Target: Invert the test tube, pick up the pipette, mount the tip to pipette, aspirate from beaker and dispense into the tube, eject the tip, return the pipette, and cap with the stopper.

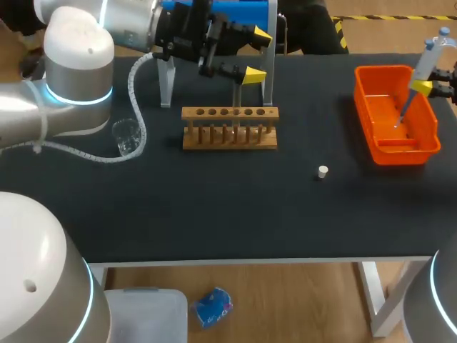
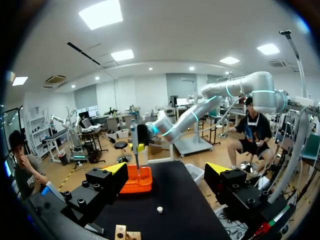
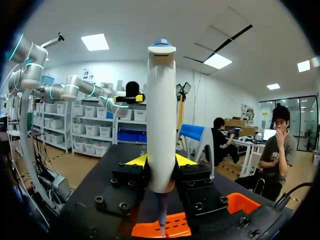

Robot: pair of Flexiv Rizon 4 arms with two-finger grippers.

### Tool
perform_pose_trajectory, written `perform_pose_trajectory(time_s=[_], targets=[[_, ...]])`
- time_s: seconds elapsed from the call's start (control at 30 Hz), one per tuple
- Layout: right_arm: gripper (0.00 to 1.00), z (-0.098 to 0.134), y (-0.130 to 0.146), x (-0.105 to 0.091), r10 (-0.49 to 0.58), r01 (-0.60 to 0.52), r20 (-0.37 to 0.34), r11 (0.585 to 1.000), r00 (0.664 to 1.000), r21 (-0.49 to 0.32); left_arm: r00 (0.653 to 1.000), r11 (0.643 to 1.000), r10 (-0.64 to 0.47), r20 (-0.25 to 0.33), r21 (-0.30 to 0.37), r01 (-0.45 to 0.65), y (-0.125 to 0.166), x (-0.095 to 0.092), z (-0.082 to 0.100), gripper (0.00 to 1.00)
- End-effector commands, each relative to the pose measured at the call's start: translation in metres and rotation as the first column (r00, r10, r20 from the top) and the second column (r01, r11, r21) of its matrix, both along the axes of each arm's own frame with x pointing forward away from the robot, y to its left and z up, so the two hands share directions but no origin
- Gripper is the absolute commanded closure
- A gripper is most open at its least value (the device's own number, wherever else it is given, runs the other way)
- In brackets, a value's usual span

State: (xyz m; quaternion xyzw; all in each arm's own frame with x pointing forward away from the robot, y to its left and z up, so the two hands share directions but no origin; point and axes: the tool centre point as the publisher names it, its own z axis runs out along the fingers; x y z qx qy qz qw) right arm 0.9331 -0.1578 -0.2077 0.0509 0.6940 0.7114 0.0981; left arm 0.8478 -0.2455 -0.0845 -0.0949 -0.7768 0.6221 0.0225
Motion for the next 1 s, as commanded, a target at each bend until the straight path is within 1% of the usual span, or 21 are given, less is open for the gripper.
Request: perform_pose_trajectory(time_s=[0.03, 0.17, 0.2, 0.23, 0.27, 0.3, 0.33, 0.37, 0.43, 0.5, 0.53, 0.6, 1.0], targets=[[1.0, -0.004, -0.004, 0.005, 0.012, -0.012, 0.001, 1.0, 1.0, 0.007, 1.0, 1.0, -0.001, 0.0, 0.0, 0.001, 0.001, 0.0, 0.0, 0.0], [1.0, -0.004, -0.004, 0.005, 0.012, -0.012, 0.001, 1.0, 1.0, 0.007, 1.0, 1.0, -0.001, 0.0, 0.0, 0.001, 0.001, 0.0, 0.0, 0.0], [1.0, -0.004, -0.004, 0.005, 0.012, -0.012, 0.001, 1.0, 1.0, 0.007, 1.0, 1.0, 0.013, -0.002, 0.004, -0.013, -0.002, 0.002, 0.001, 0.0], [1.0, -0.004, -0.004, 0.005, 0.012, -0.012, 0.001, 1.0, 1.0, 0.007, 1.0, 1.0, 0.022, 0.001, -0.009, -0.022, -0.006, 0.003, 0.003, 0.0], [1.0, -0.004, -0.004, 0.005, 0.012, -0.012, 0.001, 1.0, 1.0, 0.007, 1.0, 1.0, 0.021, 0.008, -0.002, -0.021, -0.012, 0.005, 0.004, 0.0], [1.0, -0.004, -0.004, 0.005, 0.012, -0.012, 0.001, 1.0, 1.0, 0.007, 1.0, 1.0, 0.02, 0.016, 0.021, -0.02, -0.021, 0.008, 0.006, 0.0], [1.0, -0.004, -0.004, 0.005, 0.012, -0.012, 0.001, 1.0, 1.0, 0.007, 1.0, 0.999, 0.028, 0.014, 0.025, -0.028, -0.03, 0.011, 0.007, 0.0], [1.0, -0.004, -0.004, 0.005, 0.012, -0.012, 0.001, 1.0, 1.0, 0.007, 1.0, 1.0, 0.018, 0.021, 0.003, -0.018, -0.042, 0.013, 0.01, 0.0], [1.0, -0.004, -0.004, 0.005, 0.012, -0.012, 0.001, 1.0, 1.0, 0.007, 1.0, 1.0, 0.018, 0.022, 0.016, -0.019, -0.065, 0.019, 0.011, 0.0], [1.0, -0.004, -0.004, 0.005, 0.012, -0.012, 0.001, 1.0, 1.0, 0.007, 1.0, 1.0, -0.003, 0.019, 0.003, 0.003, -0.092, 0.025, 0.014, 0.0], [1.0, -0.004, -0.004, 0.005, 0.012, -0.012, 0.001, 1.0, 1.0, 0.007, 1.0, 1.0, -0.005, 0.012, 0.007, 0.004, -0.104, 0.028, 0.014, 0.0], [1.0, -0.004, -0.004, 0.005, 0.012, -0.012, 0.001, 1.0, 1.0, 0.007, 0.999, 0.999, -0.034, -0.018, -0.017, 0.033, -0.13, 0.033, 0.015, 0.0], [1.0, -0.004, -0.004, 0.005, 0.012, -0.012, 0.001, 1.0, 1.0, 0.007, 0.999, 0.999, -0.034, -0.018, -0.017, 0.033, -0.13, 0.033, 0.015, 0.0]])
